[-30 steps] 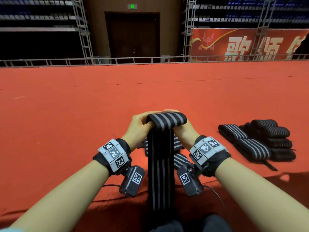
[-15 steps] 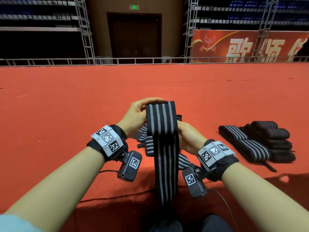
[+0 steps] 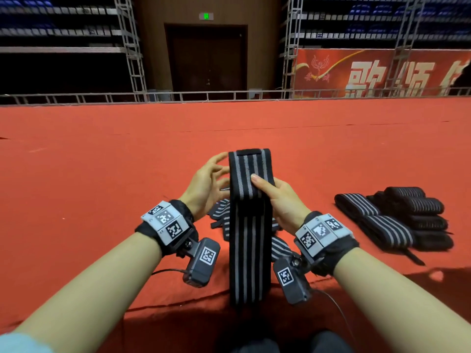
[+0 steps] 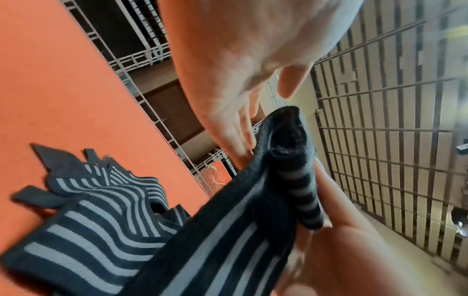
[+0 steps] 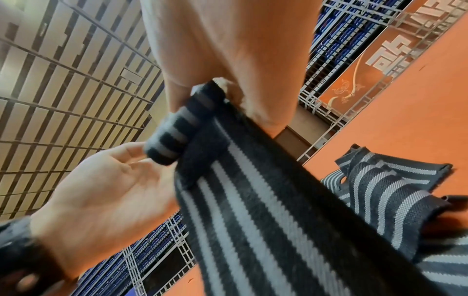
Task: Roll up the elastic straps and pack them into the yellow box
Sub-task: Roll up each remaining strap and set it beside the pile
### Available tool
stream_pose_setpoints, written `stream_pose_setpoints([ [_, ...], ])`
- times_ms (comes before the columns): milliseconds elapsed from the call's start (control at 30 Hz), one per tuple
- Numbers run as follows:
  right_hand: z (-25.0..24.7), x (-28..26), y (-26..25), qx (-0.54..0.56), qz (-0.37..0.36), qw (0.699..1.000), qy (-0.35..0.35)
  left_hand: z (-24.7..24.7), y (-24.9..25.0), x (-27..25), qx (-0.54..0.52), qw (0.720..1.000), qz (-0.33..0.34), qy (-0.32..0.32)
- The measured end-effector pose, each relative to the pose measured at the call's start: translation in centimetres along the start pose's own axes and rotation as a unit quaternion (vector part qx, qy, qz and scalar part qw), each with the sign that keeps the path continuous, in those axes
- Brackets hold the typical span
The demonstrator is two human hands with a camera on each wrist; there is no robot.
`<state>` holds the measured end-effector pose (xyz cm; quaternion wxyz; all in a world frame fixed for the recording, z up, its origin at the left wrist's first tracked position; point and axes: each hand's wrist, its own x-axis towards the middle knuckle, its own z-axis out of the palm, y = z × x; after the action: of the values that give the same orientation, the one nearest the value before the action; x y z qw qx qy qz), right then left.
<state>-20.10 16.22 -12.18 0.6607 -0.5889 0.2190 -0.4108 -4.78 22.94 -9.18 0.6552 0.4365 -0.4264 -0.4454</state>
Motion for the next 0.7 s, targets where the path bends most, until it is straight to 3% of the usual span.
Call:
stream_pose_setpoints([
  [100, 0.1, 0.6, -0.1, -0.016, -0.033, 0.998, 0.054, 1.0, -1.1, -1.0, 0.124, 0.988, -0.07, -0.057],
  [167, 0.2, 0.7, -0.4, -0.023, -0.035, 0.998, 0.051, 1.7, -1.9, -1.1, 0.186, 0.98, -0.039, -0.055],
  [367, -1.4, 0.7, -0.1, -0.077, 0.007, 0.996, -0.051, 0.9, -2.0, -0.9, 0.198, 0.979, 0.023, -0.042],
  [567, -1.8, -0.2, 0.1, -0.11, 0.021, 0.994, -0.012, 1.1, -2.5, -1.1, 0.177, 0.98, 0.077, -0.042],
  [700, -1.8, -0.4, 0.3, -0.06, 0.115, 0.992, -0.006, 0.9, -2.7, -0.5, 0.188, 0.974, 0.122, 0.002],
])
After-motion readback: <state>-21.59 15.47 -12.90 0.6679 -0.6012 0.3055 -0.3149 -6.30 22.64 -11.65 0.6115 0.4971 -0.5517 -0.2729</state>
